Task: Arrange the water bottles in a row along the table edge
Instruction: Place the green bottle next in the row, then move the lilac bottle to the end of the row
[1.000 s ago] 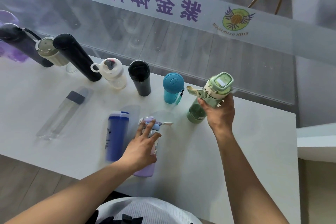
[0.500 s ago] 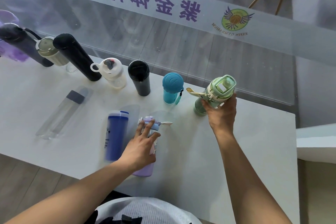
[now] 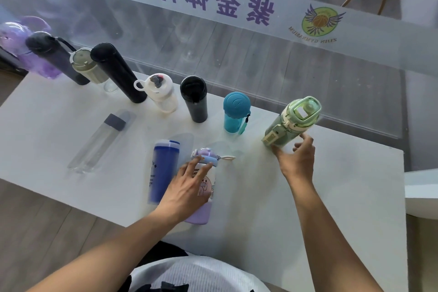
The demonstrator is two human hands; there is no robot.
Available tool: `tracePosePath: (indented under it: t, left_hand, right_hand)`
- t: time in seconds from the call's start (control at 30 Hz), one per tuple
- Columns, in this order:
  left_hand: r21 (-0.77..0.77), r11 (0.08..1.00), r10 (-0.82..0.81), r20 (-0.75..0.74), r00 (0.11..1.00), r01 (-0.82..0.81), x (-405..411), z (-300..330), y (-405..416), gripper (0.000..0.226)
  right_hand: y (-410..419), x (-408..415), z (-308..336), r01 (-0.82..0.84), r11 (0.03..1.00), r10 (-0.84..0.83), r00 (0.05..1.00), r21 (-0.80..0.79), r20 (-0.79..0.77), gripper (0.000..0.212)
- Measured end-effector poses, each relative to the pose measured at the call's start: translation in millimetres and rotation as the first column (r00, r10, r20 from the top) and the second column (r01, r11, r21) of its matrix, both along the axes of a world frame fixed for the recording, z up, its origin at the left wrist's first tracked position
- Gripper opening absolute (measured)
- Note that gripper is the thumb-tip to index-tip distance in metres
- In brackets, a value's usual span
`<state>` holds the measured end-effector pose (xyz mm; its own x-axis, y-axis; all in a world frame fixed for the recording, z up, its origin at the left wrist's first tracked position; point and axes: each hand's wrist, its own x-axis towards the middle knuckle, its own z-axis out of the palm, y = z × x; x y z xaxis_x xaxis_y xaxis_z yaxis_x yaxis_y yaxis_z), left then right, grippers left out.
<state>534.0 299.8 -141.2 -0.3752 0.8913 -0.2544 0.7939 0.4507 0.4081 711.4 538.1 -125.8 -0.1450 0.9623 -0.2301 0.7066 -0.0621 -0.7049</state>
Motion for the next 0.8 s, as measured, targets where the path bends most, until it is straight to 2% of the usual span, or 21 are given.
tracePosePath:
  t: [0.1, 0.2, 0.3, 0.4, 0.53, 0.6, 0.8]
  left_hand:
    - [-0.031, 0.995, 0.092, -0.029, 0.995, -0.093, -17.2, 9.5, -8.5, 0.069]
    - [-0.081, 0.986, 0.134, -0.111, 0.985, -0.144, -44.3, 15.0, -11.9, 0.068]
    - [-0.081, 0.981, 0.158, -0.19, 0.969, -0.175, -71.9, 16.9, -11.1, 0.069]
    - [-0.112, 0.966, 0.206, -0.21, 0.956, -0.233, -97.1, 15.6, -3.4, 0.072]
    - [-0.176, 0.918, 0.365, 0.02, 0.931, -0.356, -119.5, 9.5, 5.0, 0.071]
    - [-0.205, 0.911, 0.383, 0.095, 0.919, -0.359, -124.0, 4.8, 2.8, 0.068]
    - [-0.215, 0.897, 0.431, 0.236, 0.871, -0.385, -123.5, -6.6, -17.0, 0.069]
  right_hand:
    - [-29.1, -7.9, -13.9, -0.003, 0.997, 0.007, 0.998, -0.081, 0.057, 0.082]
    - [-65.7, -30.7, -22.6, -0.072, 0.983, 0.077, 0.997, -0.171, 0.024, 0.069]
    - [-96.4, -59.1, -24.6, -0.282, 0.911, 0.293, 0.956, -0.302, -0.009, 0.052]
    - [-115.6, -87.9, -20.0, -0.399, 0.865, 0.43, 0.902, -0.305, 0.04, 0.053]
    - [-124.6, -125.9, -15.0, -0.352, 0.856, 0.451, 0.866, -0.378, 0.215, 0.069]
    - [-127.5, -138.3, -15.1, -0.319, 0.853, 0.45, 0.85, -0.413, 0.274, 0.069]
    - [-138.2, -146.3, -15.7, -0.165, 0.851, 0.246, 0.964, -0.499, 0.101, 0.071]
